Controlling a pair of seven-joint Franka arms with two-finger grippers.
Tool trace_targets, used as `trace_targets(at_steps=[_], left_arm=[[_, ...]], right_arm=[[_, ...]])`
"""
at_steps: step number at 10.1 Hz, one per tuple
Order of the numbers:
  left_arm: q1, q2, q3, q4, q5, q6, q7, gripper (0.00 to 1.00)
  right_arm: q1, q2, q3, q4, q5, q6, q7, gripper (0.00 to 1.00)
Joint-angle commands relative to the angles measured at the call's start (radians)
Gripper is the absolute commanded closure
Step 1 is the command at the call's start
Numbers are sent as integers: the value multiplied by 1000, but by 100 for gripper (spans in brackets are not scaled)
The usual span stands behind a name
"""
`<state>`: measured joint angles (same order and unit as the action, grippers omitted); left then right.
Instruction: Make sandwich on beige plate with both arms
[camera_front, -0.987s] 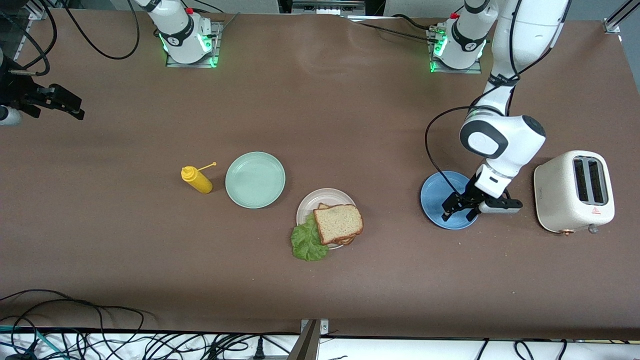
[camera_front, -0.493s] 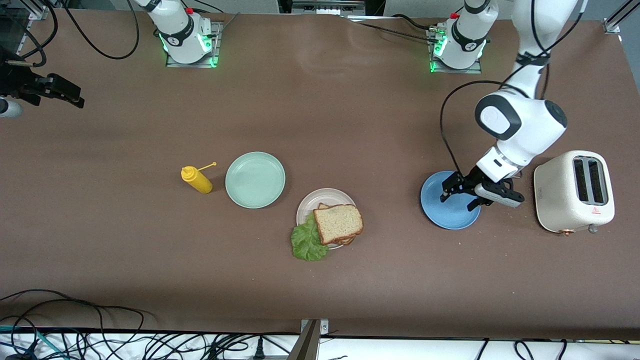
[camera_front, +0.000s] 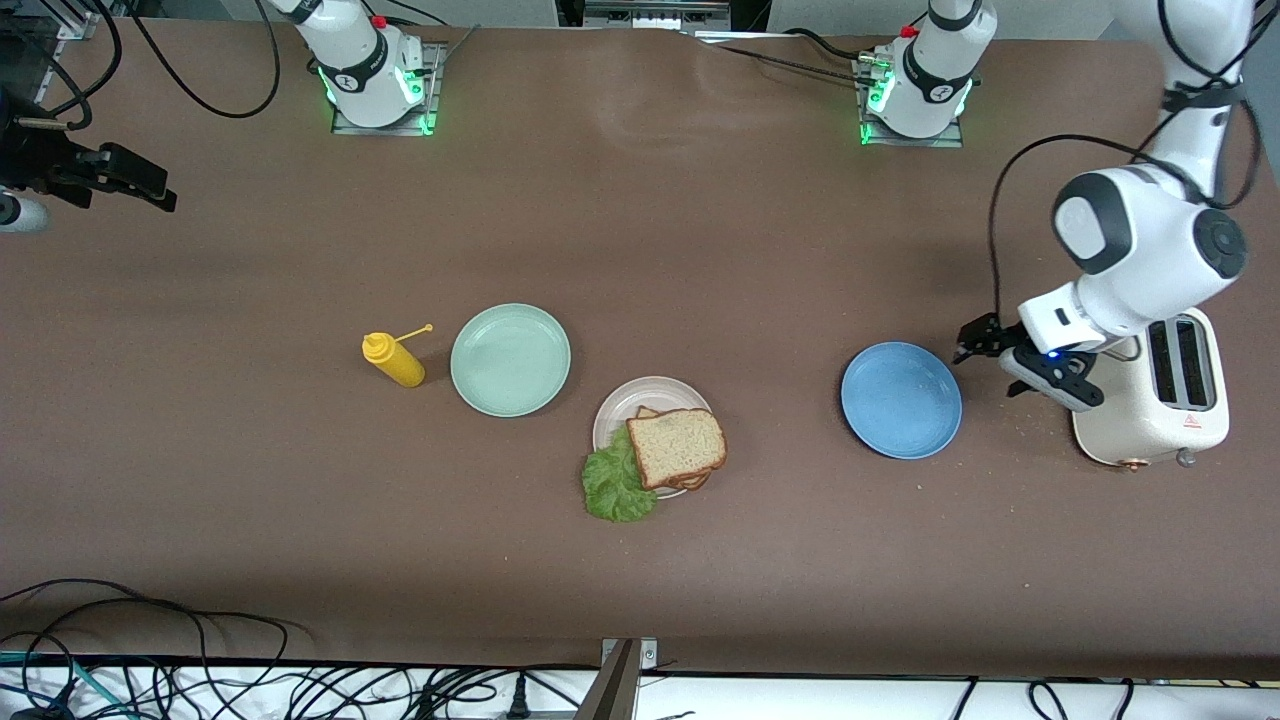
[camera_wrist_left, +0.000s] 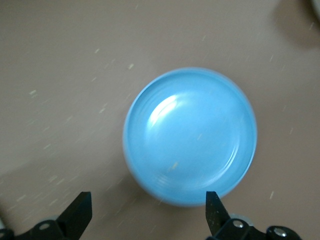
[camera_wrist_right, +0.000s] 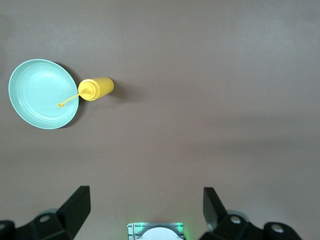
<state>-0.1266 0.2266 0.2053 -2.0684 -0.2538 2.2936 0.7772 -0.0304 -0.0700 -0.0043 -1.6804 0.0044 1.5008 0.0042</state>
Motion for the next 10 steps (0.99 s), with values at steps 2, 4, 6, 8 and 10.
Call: trace_targets(at_steps=[2,4,6,8,10], left_arm=[[24,-1,-6,213,168,-322,-346,0],[9,8,-6,295,169,-411,-578,0],[-5,42,-12,434,172,-538,-743,0],[-15,37,-14,487,159,-627,-760,0],[-12,33,-7,522,157,-675,-760,0]], right_arm=[[4,9,-9,27,14,-5,13,0],[4,7,-8,27,11,-5,13,0],[4,7,-6,27,2,-5,13,0],[-5,10,-11,28,5,-7,17,0],[-22,19,-11,28,9,-5,5,0]])
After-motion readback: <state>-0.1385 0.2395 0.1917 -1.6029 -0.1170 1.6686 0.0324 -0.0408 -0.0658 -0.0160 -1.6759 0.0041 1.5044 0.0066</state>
